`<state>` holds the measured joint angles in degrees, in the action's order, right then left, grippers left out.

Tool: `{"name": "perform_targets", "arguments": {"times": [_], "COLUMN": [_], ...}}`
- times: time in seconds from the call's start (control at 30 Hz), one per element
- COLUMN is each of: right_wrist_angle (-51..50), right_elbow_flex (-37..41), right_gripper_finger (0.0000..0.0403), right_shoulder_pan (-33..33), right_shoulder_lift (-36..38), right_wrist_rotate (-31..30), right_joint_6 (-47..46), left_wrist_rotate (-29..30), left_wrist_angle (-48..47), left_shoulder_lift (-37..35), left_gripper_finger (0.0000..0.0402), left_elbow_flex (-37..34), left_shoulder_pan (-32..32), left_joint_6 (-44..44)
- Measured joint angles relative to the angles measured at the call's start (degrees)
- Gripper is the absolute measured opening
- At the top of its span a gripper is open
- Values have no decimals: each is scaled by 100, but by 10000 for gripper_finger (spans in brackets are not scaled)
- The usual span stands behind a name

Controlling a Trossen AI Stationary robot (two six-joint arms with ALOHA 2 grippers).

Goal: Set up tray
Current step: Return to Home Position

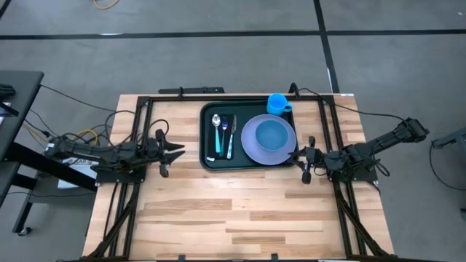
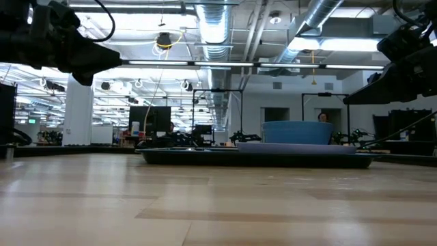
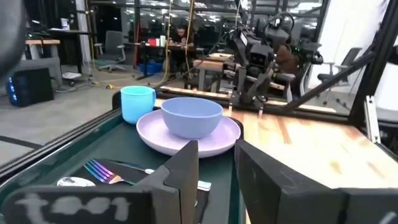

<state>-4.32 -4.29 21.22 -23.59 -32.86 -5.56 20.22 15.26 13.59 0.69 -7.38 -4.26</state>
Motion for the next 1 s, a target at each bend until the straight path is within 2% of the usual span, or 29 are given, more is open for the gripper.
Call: {"name": "perform_targets", "arguments": {"times": [0.23,0.4,1.0], "right_wrist_angle": [0,0,0], "right_elbow_flex": [0,0,0], "right_gripper_finger": [107,107,107], "right_shoulder_pan": [-1,-1,1], "right_shoulder_lift": [0,0,2], "right_wrist_rotate": [0,0,0], "right_joint_6": [0,0,0], "left_wrist_rotate": [-152,-155,-175], "left_wrist_angle": [-585,-1098,-1132], "left_shoulder_lift": [-212,-208,-149], "left_gripper_finger": [94,94,94], "left_elbow_flex": [0,0,2], "left_shoulder_pan": [0,0,0], "left_joint_6": [-751,-666,-607]}}
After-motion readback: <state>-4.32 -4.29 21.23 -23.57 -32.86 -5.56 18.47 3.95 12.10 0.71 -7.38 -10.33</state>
